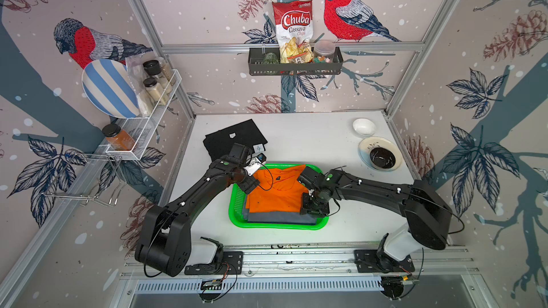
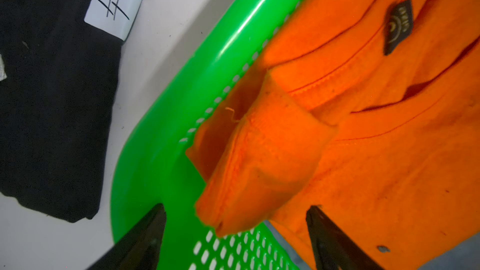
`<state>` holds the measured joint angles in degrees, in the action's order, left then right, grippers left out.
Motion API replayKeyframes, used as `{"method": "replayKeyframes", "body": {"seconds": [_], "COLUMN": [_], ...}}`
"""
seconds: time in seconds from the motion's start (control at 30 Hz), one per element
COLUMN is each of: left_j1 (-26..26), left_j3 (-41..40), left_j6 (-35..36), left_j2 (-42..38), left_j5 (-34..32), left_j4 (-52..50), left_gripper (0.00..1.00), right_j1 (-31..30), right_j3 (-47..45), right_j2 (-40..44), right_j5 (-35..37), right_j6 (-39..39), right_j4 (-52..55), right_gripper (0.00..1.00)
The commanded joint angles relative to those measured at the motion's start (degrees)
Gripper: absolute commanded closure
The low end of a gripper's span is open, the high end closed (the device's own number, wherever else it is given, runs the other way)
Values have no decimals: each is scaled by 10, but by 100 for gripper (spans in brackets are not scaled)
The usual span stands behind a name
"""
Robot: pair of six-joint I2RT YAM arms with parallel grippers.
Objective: Put the folded t-shirts into the basket
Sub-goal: Place the T-shirt in the bin.
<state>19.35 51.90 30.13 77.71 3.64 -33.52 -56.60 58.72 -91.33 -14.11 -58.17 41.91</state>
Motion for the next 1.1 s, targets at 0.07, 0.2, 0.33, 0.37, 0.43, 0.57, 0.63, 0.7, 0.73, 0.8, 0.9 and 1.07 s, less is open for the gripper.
{"method": "replayKeyframes", "body": {"seconds": [0.07, 0.2, 0.33, 0.37, 0.43, 0.57, 0.63, 0.7, 0.73, 0.8, 0.9, 1.07], "left_j1": [-12, -52, -85, -90, -100, -108, -111, -113, -114, -116, -118, -124], "left_j3": [43, 86, 110, 111, 107, 90, 85, 81, 77, 69, 54, 34], "left_j6": [-45, -86, -98, -98, -97, -102, -105, -104, -102, -90, -65, -52], "left_j2": [-13, -26, -37, -39, -43, -43, -43, -44, -45, -44, -44, -41], "left_j5": [32, 109, 123, 118, 114, 110, 106, 100, 96, 88, 86, 91], "left_j4": [-62, -114, -128, -129, -126, -114, -109, -103, -100, -96, -93, -86], "left_gripper": [15, 13, 13, 13, 13, 14, 14, 15, 15, 15, 15, 17], "right_j1": [-7, -5, -3, -3, -2, -1, -3, -3, -3, -3, -3, -5], "right_j3": [38, 55, 50, 49, 47, 26, 23, 23, 24, 26, 27, 32], "right_j2": [12, 8, -10, -15, -20, -22, -27, -35, -39, -48, -52, -36], "right_j5": [37, 54, 58, 63, 82, 78, 72, 73, 74, 75, 74, 69], "right_j6": [-16, -13, -12, -9, -7, -9, -10, -9, -7, -4, 0, 9], "right_j4": [19, 31, 35, 39, 50, 16, -2, -10, -13, -17, -17, 8], "right_gripper": [52, 53, 50, 48, 46, 51, 55, 58, 59, 63, 74, 87]}}
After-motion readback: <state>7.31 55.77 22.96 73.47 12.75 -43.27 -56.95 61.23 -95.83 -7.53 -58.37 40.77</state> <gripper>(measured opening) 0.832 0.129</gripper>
